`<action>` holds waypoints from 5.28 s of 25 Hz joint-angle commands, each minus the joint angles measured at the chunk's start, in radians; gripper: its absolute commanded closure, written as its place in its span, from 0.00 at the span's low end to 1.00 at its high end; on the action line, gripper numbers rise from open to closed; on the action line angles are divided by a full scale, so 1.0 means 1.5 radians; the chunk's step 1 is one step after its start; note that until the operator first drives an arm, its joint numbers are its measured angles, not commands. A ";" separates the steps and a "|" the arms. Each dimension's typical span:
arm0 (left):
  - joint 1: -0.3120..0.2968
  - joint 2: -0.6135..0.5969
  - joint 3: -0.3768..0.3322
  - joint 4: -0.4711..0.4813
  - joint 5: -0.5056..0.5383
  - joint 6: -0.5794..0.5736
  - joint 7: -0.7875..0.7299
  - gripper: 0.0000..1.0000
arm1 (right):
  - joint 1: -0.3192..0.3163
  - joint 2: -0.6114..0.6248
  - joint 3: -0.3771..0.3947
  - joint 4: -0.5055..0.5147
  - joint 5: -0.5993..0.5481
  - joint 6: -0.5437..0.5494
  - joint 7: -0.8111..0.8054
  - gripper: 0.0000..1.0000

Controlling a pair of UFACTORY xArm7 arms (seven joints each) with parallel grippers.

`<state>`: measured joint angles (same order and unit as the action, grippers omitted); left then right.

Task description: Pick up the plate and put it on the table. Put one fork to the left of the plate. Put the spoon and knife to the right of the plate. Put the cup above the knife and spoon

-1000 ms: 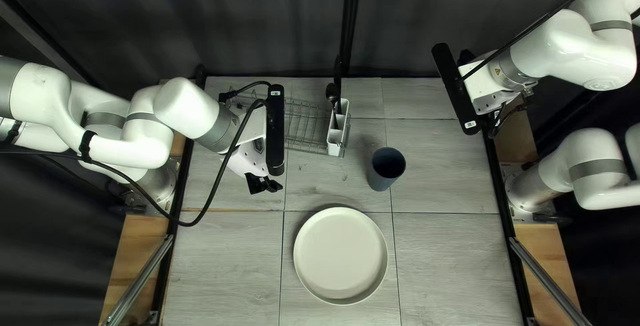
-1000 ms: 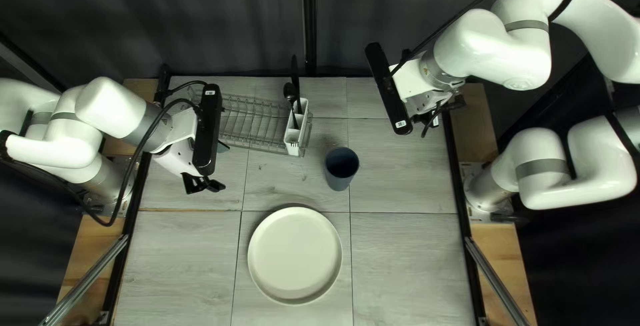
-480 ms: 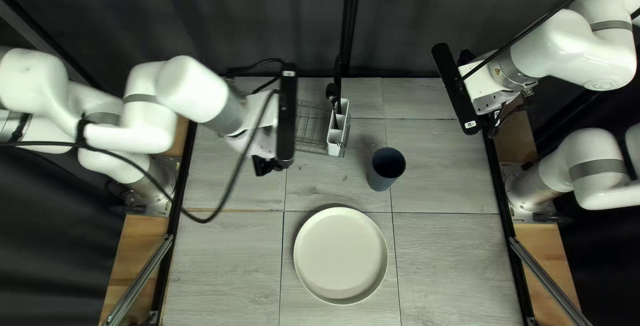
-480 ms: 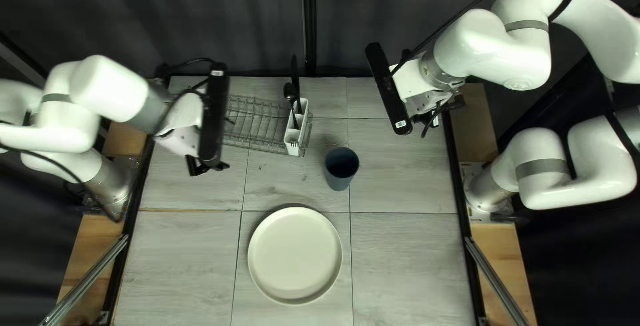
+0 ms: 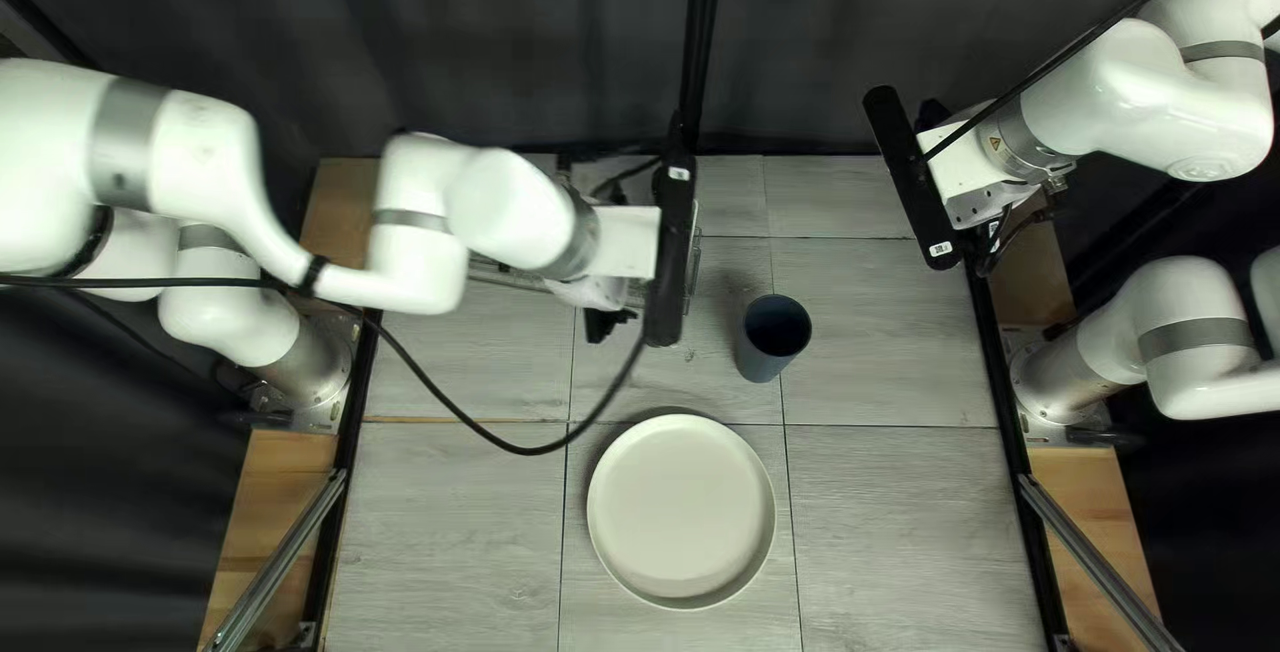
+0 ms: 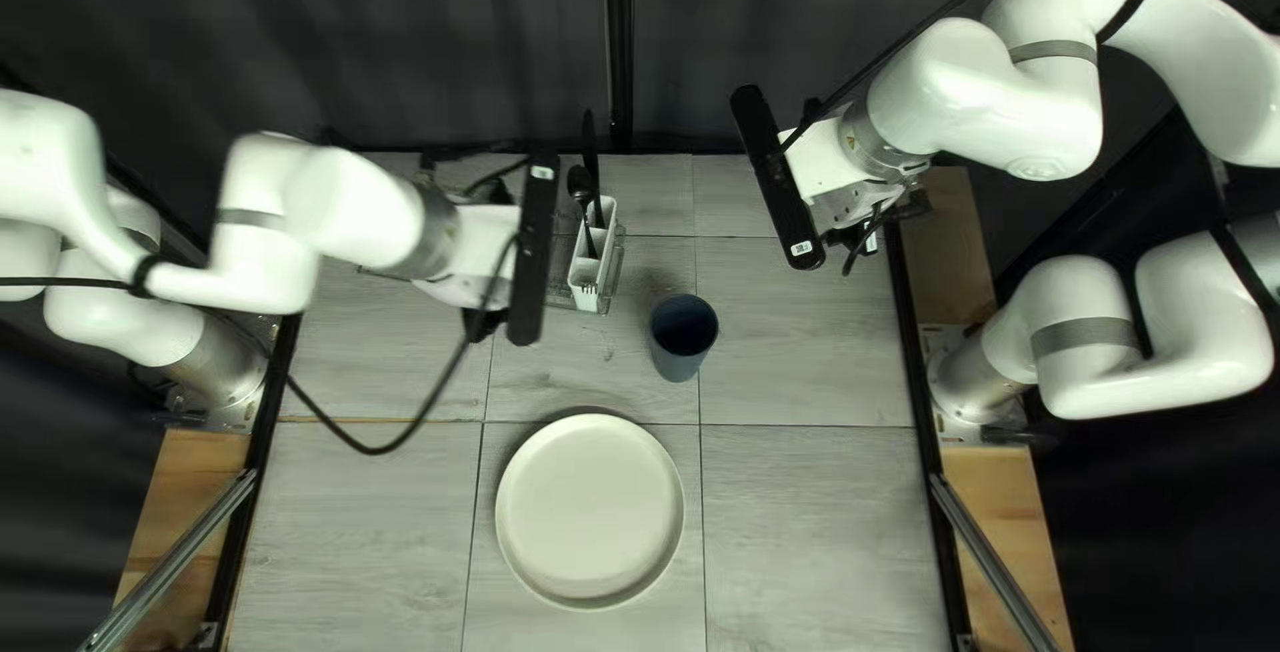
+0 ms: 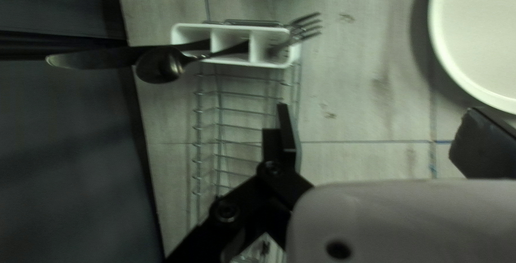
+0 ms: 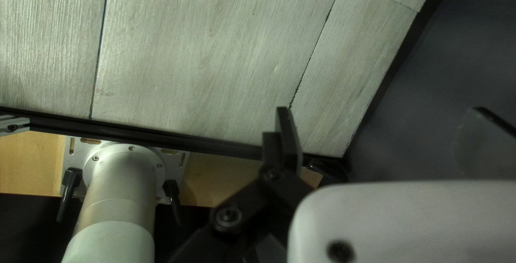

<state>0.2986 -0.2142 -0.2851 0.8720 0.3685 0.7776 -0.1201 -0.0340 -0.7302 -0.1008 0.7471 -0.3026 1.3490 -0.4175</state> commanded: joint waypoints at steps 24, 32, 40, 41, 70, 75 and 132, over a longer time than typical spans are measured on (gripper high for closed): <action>0.004 0.201 -0.009 0.063 0.192 -0.038 -0.170 0.00 | 0.000 0.000 0.000 0.000 0.000 0.000 0.000 0.00; 0.015 0.211 -0.001 0.052 0.196 -0.070 -0.163 0.00 | 0.000 0.000 0.000 0.000 0.000 0.000 0.000 0.00; 0.026 0.216 0.006 0.043 0.193 -0.100 -0.147 0.86 | 0.000 0.000 0.000 0.000 0.000 0.000 0.000 0.00; 0.027 0.214 0.007 0.041 0.192 -0.102 -0.144 1.00 | 0.000 0.000 0.000 0.000 0.000 0.000 0.000 0.00; 0.001 0.050 -0.020 0.130 0.074 0.133 -0.096 1.00 | 0.000 0.000 0.000 0.000 0.000 0.000 0.000 0.00; -0.012 -0.005 -0.013 0.158 0.013 0.201 -0.058 1.00 | 0.000 0.000 0.000 0.000 0.000 0.000 0.000 0.00; -0.361 0.053 0.336 -0.304 -1.270 -0.109 0.870 1.00 | 0.000 0.000 0.000 0.000 0.000 0.000 0.000 0.00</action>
<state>-0.2493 -0.1463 0.2093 0.4143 -1.5200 0.6032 1.1629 -0.0340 -0.7302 -0.1008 0.7471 -0.3026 1.3490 -0.4175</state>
